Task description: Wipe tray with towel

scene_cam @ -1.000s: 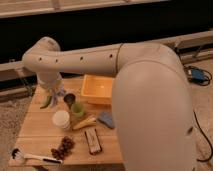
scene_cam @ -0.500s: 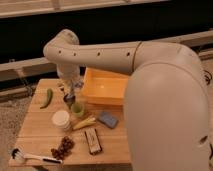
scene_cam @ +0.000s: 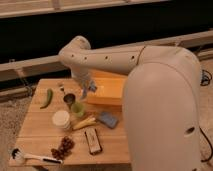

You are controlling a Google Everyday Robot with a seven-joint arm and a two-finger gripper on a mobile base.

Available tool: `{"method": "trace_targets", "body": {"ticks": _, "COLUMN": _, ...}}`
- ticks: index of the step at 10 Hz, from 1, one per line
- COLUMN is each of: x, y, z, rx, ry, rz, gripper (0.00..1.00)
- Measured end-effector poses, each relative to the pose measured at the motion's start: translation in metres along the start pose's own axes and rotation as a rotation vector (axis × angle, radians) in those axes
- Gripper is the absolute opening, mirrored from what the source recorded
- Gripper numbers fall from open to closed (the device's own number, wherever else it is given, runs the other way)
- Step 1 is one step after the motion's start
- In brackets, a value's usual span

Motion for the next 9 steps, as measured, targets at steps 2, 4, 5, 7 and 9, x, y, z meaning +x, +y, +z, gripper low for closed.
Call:
{"method": "trace_targets", "body": {"ticks": 2, "x": -0.012, "y": -0.015, "z": 0.025, "rx": -0.032, "ry": 0.027, "rz": -0.006, "gripper": 0.00}}
{"method": "trace_targets", "body": {"ticks": 4, "x": -0.025, "y": -0.023, "z": 0.045, "rx": -0.083, "ry": 0.054, "rz": -0.035, "gripper": 0.00}}
{"method": "trace_targets", "body": {"ticks": 5, "x": -0.028, "y": -0.028, "z": 0.051, "rx": -0.106, "ry": 0.064, "rz": -0.042, "gripper": 0.00}}
{"method": "trace_targets", "body": {"ticks": 7, "x": -0.037, "y": -0.033, "z": 0.060, "rx": -0.147, "ry": 0.067, "rz": -0.062, "gripper": 0.00}}
{"method": "trace_targets", "body": {"ticks": 9, "x": -0.041, "y": -0.036, "z": 0.068, "rx": -0.167, "ry": 0.084, "rz": -0.084, "gripper": 0.00}}
